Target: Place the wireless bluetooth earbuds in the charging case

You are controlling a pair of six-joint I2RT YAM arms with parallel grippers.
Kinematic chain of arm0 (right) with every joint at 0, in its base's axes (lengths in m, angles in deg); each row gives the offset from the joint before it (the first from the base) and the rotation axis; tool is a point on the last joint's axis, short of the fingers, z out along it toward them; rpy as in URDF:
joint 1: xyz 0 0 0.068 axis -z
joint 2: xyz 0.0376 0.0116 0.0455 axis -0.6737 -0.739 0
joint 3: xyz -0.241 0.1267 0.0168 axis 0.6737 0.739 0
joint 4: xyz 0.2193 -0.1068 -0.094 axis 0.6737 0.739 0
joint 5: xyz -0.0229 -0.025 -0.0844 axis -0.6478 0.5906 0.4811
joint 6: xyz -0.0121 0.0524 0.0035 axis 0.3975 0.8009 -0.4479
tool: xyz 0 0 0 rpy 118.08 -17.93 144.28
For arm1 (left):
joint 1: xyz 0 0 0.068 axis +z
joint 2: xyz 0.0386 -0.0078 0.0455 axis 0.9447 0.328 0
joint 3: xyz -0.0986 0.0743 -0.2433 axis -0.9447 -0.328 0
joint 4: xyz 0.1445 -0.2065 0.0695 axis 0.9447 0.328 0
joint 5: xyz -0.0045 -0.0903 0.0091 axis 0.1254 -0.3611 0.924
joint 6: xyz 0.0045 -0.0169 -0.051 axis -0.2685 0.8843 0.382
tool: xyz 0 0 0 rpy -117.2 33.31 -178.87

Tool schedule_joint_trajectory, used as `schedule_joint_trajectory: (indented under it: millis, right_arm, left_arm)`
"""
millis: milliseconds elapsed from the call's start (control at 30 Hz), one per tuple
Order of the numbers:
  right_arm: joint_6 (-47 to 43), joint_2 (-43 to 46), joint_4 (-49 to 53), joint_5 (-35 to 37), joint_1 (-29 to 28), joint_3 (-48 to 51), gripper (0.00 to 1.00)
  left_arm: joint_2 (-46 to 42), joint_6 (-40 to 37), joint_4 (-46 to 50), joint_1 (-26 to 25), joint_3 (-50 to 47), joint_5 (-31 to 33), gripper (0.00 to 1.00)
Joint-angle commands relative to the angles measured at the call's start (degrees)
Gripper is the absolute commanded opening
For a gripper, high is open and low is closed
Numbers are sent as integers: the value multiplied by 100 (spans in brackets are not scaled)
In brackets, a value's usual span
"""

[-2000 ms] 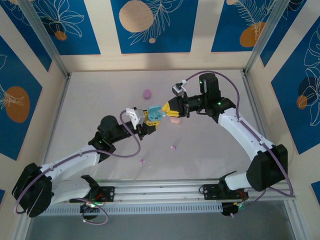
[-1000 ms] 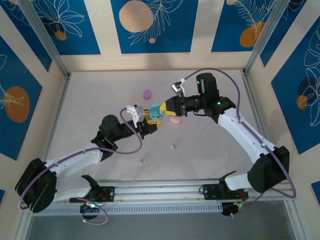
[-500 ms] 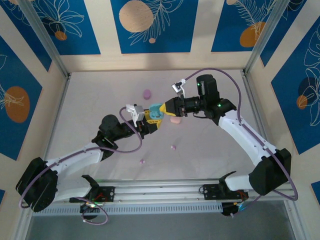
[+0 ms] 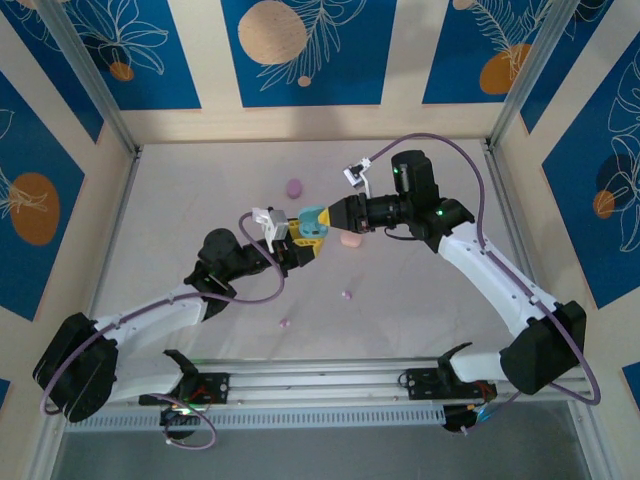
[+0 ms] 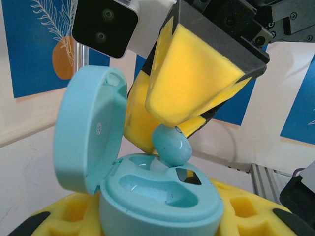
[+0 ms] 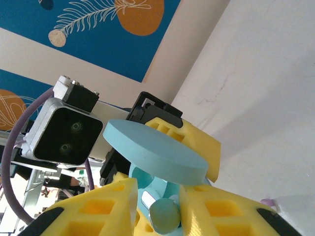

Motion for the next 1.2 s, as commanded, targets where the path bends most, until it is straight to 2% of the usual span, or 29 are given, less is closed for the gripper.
schedule_joint_trajectory:
  millis: [0,433,667,800,1167]
  right_arm:
    - [-164,31,339,357,-36,-121,33]
    - [-137,272,489,548,-27,-260,45]
    - [-208,345,670,652,-18,-295,46]
    - [-249,360,789,612,-18,-365,44]
    - [-313,396,961,471,-26,-440,27]
  left_arm:
    - [-75,87,-593,2,176,-328,25]
    - [-178,-41,-365,2,104,-205,25]
    - [-187,-28,-347,2,78,-168,25]
    - [-213,-64,-291,2,78,-159,25]
    - [-292,-145,-123,4,61,-112,24]
